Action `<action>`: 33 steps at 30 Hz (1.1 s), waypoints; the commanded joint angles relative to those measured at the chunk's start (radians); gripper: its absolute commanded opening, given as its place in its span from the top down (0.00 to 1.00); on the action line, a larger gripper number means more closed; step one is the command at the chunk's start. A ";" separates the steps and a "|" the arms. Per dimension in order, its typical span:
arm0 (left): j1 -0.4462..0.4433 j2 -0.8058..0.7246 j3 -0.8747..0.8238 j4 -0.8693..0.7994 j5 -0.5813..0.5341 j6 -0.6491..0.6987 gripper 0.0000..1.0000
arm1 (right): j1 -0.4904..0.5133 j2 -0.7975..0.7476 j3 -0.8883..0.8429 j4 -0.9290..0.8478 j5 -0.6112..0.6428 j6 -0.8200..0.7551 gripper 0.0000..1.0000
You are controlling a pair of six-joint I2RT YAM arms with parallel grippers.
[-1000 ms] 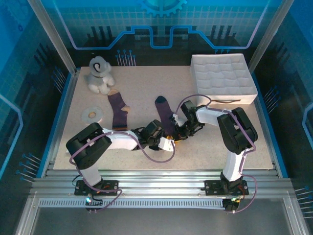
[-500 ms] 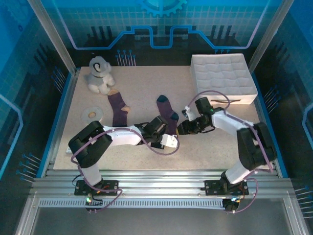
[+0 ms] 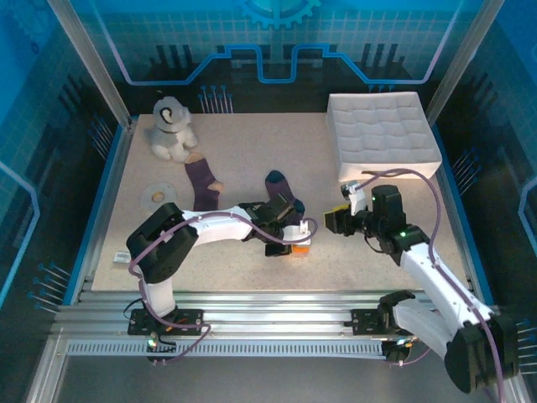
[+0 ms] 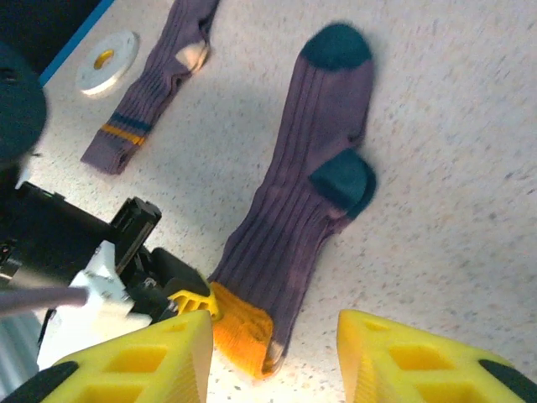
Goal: Roll the socks
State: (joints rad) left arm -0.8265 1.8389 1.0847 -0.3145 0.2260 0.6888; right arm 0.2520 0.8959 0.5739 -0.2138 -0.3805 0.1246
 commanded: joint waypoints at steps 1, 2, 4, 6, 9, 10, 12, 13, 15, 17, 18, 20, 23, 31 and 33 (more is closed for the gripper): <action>0.012 0.055 0.009 -0.073 0.127 -0.122 1.00 | -0.007 -0.101 -0.069 0.067 0.032 -0.125 0.57; 0.016 0.059 0.008 -0.074 0.142 -0.140 1.00 | -0.003 -0.130 -0.090 0.078 0.035 -0.148 0.57; 0.034 0.073 0.010 -0.085 0.177 -0.179 1.00 | 0.010 -0.182 -0.144 0.126 0.053 -0.157 0.56; 0.053 0.078 0.005 -0.085 0.209 -0.210 1.00 | 0.044 -0.205 -0.171 0.143 0.097 -0.181 0.56; 0.081 0.088 0.005 -0.087 0.264 -0.241 1.00 | 0.104 -0.192 -0.176 0.142 0.157 -0.224 0.56; 0.089 0.096 0.010 -0.096 0.280 -0.245 1.00 | 0.129 -0.176 -0.173 0.142 0.173 -0.240 0.56; 0.101 0.114 0.025 -0.119 0.302 -0.250 1.00 | 0.176 -0.142 -0.161 0.135 0.200 -0.271 0.56; 0.106 0.122 0.032 -0.130 0.309 -0.251 1.00 | 0.201 -0.126 -0.154 0.128 0.209 -0.287 0.56; 0.121 0.137 0.039 -0.142 0.334 -0.263 1.00 | 0.259 -0.095 -0.137 0.107 0.232 -0.345 0.56; 0.131 0.144 0.038 -0.140 0.351 -0.280 1.00 | 0.329 -0.080 -0.134 0.103 0.291 -0.389 0.55; 0.138 0.148 0.038 -0.142 0.364 -0.291 1.00 | 0.381 -0.074 -0.137 0.102 0.335 -0.423 0.55; 0.147 0.156 0.042 -0.148 0.385 -0.307 1.00 | 0.453 -0.063 -0.141 0.103 0.397 -0.467 0.55; 0.167 0.167 0.047 -0.158 0.420 -0.328 1.00 | 0.522 -0.029 -0.142 0.099 0.454 -0.541 0.54; 0.187 0.192 0.050 -0.162 0.469 -0.340 1.00 | 0.573 0.129 -0.078 0.060 0.480 -0.751 0.52; 0.187 0.200 0.053 -0.165 0.475 -0.341 1.00 | 0.573 0.169 -0.065 0.061 0.482 -0.787 0.52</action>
State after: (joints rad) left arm -0.6422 1.9820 1.1458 -0.3824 0.7166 0.3641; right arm 0.8135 1.0298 0.4690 -0.1413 0.0784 -0.5541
